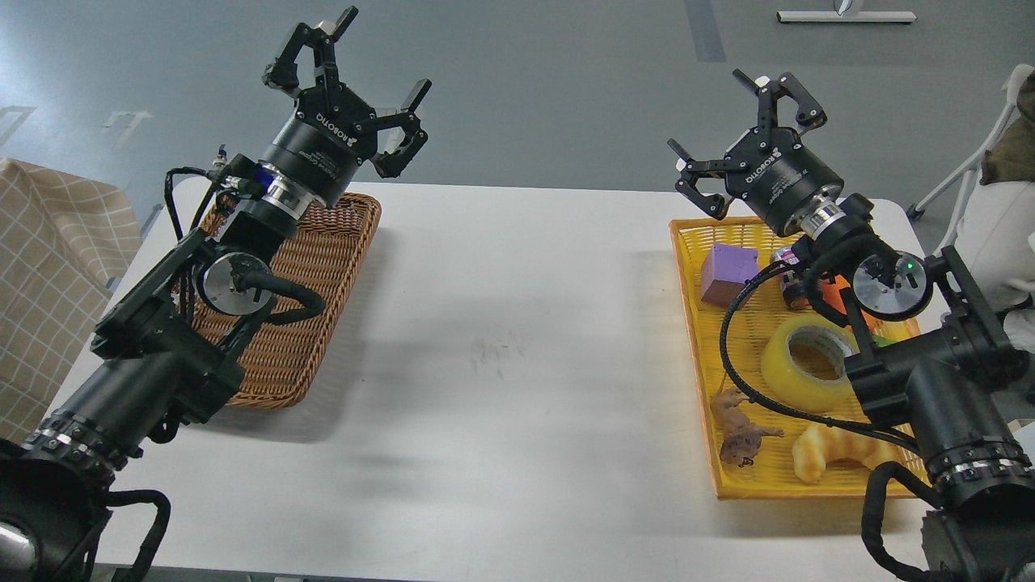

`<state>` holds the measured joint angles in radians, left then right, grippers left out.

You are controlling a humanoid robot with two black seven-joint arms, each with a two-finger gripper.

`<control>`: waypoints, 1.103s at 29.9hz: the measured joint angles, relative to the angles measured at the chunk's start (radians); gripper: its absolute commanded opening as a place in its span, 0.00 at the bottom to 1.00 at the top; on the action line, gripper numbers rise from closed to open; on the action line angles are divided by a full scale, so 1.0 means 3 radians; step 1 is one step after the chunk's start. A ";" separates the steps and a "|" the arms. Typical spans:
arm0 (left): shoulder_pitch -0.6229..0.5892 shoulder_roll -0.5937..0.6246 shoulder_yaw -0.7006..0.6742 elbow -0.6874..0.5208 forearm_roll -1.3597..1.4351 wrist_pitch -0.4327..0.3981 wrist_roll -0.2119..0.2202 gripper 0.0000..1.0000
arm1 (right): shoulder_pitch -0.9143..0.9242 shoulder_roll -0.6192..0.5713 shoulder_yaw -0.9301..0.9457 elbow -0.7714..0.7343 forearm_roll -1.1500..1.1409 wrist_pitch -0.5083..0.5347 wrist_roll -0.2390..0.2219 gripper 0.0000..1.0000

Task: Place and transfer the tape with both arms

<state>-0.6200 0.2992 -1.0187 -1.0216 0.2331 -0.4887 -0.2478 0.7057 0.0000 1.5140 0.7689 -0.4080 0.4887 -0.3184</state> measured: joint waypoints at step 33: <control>-0.0009 -0.0009 -0.0005 0.0001 0.0000 0.0000 0.0001 0.98 | -0.0020 0.0000 0.0000 -0.0003 -0.0011 0.0000 -0.0014 1.00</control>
<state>-0.6228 0.2964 -1.0201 -1.0215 0.2331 -0.4887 -0.2475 0.6996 0.0000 1.5140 0.7682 -0.4112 0.4887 -0.3225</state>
